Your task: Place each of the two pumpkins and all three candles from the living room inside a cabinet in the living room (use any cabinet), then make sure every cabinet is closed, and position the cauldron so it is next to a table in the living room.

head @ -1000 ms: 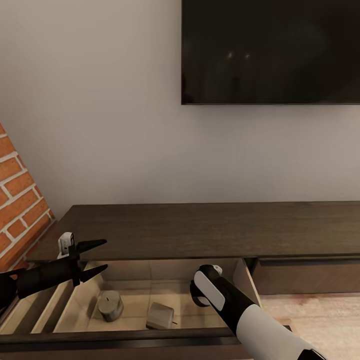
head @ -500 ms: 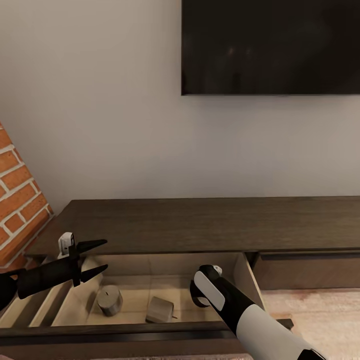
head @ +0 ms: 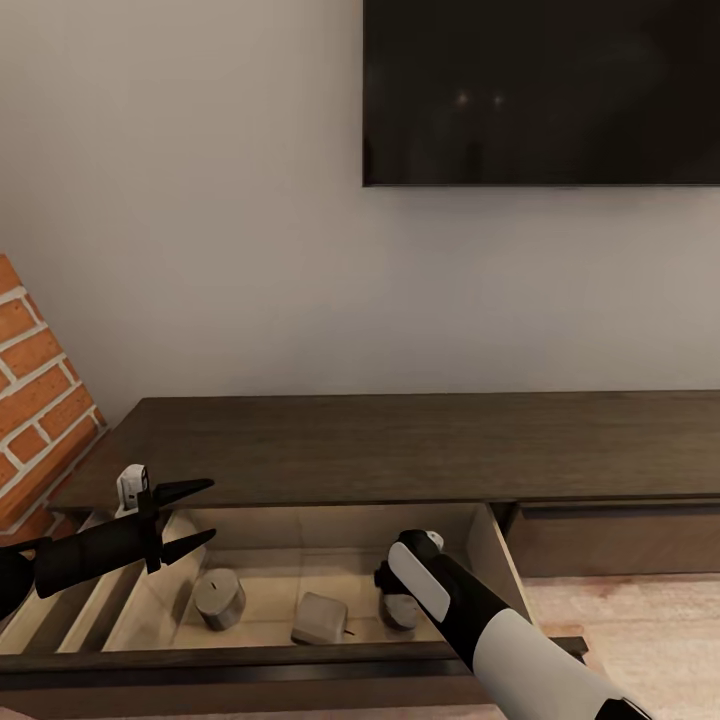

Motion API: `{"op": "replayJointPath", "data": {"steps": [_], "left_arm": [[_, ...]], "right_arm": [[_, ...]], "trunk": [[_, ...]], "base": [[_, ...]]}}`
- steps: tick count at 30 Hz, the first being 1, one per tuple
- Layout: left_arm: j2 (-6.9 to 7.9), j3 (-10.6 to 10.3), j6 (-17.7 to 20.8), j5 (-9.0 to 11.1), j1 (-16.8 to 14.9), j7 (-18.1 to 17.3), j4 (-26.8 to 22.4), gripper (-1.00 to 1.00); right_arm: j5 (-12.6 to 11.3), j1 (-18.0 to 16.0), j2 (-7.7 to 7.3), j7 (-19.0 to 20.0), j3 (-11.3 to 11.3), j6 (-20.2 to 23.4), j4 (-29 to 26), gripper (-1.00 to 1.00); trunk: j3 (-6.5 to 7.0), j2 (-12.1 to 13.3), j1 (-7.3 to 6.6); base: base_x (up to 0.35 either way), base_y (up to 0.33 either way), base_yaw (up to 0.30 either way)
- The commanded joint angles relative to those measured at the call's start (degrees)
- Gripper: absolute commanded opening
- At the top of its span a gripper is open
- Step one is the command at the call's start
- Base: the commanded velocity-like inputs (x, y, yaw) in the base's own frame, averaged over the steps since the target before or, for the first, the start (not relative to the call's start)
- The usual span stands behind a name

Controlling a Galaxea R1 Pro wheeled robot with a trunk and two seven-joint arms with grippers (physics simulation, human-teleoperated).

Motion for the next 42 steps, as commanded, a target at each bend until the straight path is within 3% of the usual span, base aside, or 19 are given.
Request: {"op": "replayJointPath", "data": {"steps": [1, 4, 9, 29, 36, 42], "left_arm": [[-0.01, 0.05, 0.09, 0.57, -0.04, 0.6, -0.02, 1.0], [0.0, 0.08, 0.09, 0.57, -0.01, 0.6, -0.02, 1.0], [-0.02, 0.06, 0.09, 0.57, -0.02, 0.6, -0.02, 1.0], [0.69, -0.16, -0.07, 0.57, -0.04, 1.41, -0.02, 1.0], [0.7, -0.32, -0.08, 0.57, -0.01, 1.53, -0.02, 1.0], [0.69, -0.28, -0.16, 0.57, 0.03, 1.48, 0.05, 1.0]], "right_arm": [[-0.54, -0.08, -0.03, -0.48, 0.21, 0.1, -0.06, 1.0], [-0.57, -0.1, -0.04, -0.37, 0.16, 0.13, -0.06, 1.0], [-0.58, -0.07, -0.04, -0.34, 0.13, 0.14, -0.06, 1.0], [-0.61, -0.08, -0.04, -0.16, 0.3, 0.14, -0.1, 1.0], [-0.62, -0.1, -0.04, -0.12, 0.27, 0.14, -0.08, 1.0], [-0.66, -0.1, -0.04, 0.17, 0.22, 0.14, -0.13, 1.0]], "trunk": [[-0.05, -0.02, -0.01], [-0.05, -0.02, -0.01], [1.05, 0.06, -0.15], [4.64, 8.08, -4.54], [5.9, 10.89, -6.08], [5.9, 10.89, -6.08]], "base": [[0.0, 0.0, 0.0], [0.0, 0.0, 0.0], [0.0, 0.0, 0.0], [-0.003, 0.001, 0.0], [-0.243, 0.109, 0.0], [-0.264, 0.016, 0.0]]}}
